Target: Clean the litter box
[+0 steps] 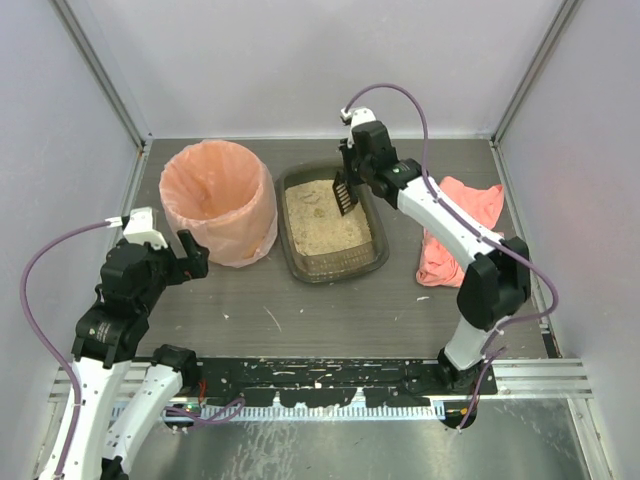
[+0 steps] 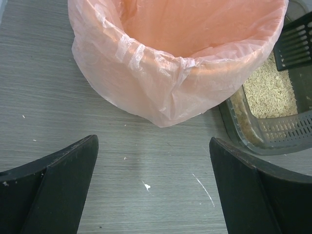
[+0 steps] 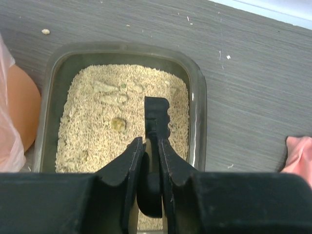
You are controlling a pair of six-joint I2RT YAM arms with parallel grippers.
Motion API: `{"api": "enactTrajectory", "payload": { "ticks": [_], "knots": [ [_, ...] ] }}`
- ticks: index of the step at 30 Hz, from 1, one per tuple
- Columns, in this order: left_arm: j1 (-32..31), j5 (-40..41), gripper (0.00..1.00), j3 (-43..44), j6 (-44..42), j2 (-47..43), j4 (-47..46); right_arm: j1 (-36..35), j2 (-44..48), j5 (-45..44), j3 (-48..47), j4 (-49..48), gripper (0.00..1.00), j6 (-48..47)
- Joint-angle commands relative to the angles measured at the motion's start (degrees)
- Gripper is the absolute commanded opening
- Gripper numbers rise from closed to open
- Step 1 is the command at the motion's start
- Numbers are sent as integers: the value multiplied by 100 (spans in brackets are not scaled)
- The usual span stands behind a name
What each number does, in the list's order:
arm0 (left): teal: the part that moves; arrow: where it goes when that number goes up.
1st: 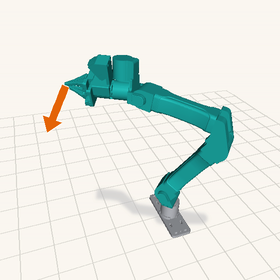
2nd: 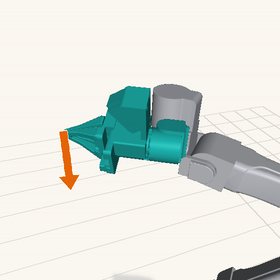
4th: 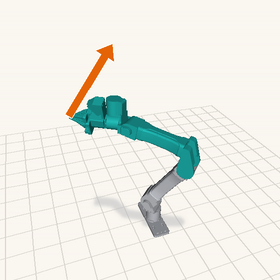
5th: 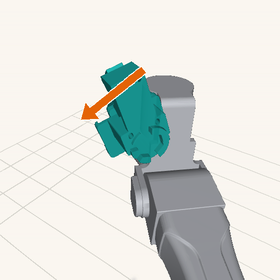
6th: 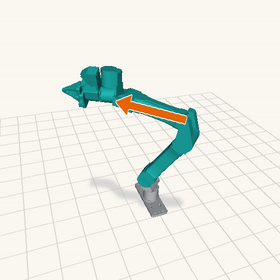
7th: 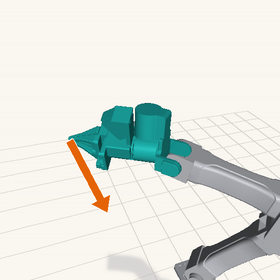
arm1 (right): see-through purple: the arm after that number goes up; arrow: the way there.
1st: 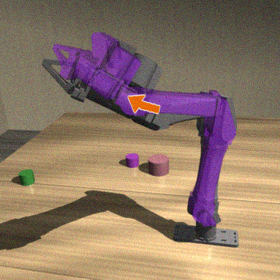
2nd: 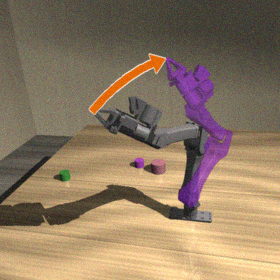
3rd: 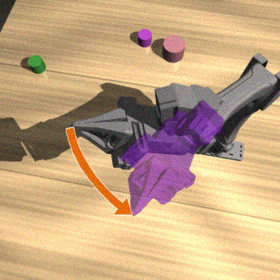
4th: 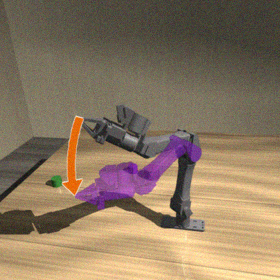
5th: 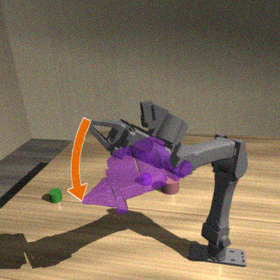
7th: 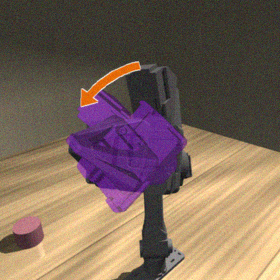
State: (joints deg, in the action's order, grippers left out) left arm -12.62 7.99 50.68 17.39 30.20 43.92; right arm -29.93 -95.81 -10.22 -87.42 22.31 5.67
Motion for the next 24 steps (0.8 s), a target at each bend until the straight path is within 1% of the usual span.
{"api": "enactTrajectory", "payload": {
  "ticks": [1, 7, 10, 15, 20, 24],
  "knots": [
    [36, -176, 98, 21, -3, 27, -307, 216, -399, 246, -925, 206, 1, -132],
    [32, -1, 98, 39, 45, 45, -279, 519, -1157, 827, -1768, 638, 1, -30],
    [36, -21, 98, 39, 55, 77, -280, 661, -1466, 1228, -2021, 712, 1, 98],
    [32, -47, 98, 66, 55, 177, -249, 779, -1908, 1457, -2383, 912, 1, 114],
    [33, -33, 98, 60, 55, 159, -252, 903, -2119, 1795, -2481, 945, 1, 155],
    [32, -34, 98, 65, 55, 165, -254, 1032, -2301, 2238, -2522, 950, 1, 264]
  ]
}}
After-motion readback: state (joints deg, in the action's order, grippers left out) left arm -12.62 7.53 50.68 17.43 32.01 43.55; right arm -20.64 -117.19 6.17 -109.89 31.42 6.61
